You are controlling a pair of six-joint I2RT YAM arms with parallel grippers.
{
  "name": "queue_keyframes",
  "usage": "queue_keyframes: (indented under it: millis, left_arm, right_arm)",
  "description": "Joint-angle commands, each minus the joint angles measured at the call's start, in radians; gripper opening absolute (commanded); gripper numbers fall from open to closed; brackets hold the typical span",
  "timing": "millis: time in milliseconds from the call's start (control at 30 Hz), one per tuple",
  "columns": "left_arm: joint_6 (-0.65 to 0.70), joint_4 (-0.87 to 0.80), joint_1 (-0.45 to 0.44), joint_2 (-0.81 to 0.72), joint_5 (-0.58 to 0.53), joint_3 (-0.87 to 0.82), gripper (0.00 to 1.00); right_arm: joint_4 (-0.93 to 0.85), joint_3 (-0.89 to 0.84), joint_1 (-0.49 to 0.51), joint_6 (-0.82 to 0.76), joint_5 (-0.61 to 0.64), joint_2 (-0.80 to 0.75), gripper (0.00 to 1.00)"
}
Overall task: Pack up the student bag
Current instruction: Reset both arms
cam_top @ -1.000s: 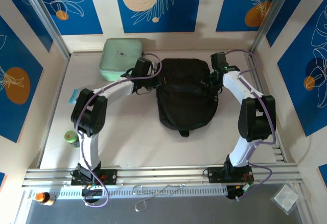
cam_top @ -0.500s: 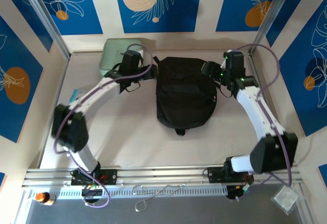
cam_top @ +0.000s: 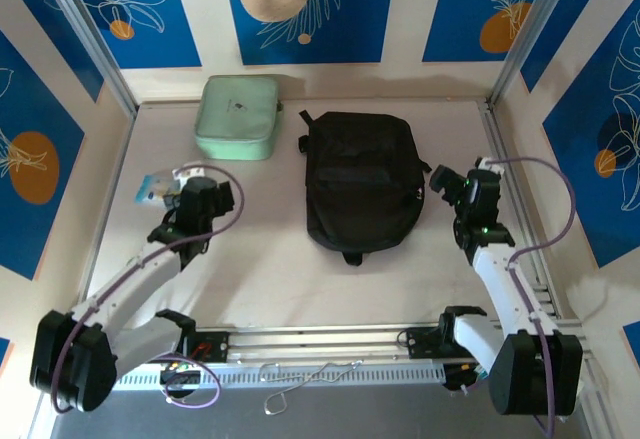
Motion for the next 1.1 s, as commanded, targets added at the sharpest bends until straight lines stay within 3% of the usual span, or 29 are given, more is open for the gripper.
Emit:
queue_keyframes:
  millis: [0, 200, 367, 633, 1067]
  left_arm:
    - [0.086, 0.209, 0.045, -0.056, -0.127, -0.101, 1.00]
    - [0.259, 0.537, 0.068, -0.021, -0.125, -0.271, 1.00]
    - [0.335, 0.723, 0.100, 0.066, 0.001, -0.331, 0.99]
    - [0.447, 1.086, 0.142, 0.295, 0.287, -0.376, 0.99]
    - [0.440, 1.304, 0.186, 0.566, 0.308, -0.340, 0.99]
  right_arm:
    - [0.229, -0.098, -0.002, -0.029, 0.044, -0.037, 0.99]
    - [0.360, -0.171, 0.013, -0.107, 0.009, 0.079, 0.99]
    - [0.560, -0.220, 0.063, -0.206, -0.001, 0.170, 0.99]
    - [0.834, -0.233, 0.100, -0.348, -0.139, 0.356, 0.99]
    - [1.039, -0.252, 0.087, -0.348, -0.180, 0.562, 0.99]
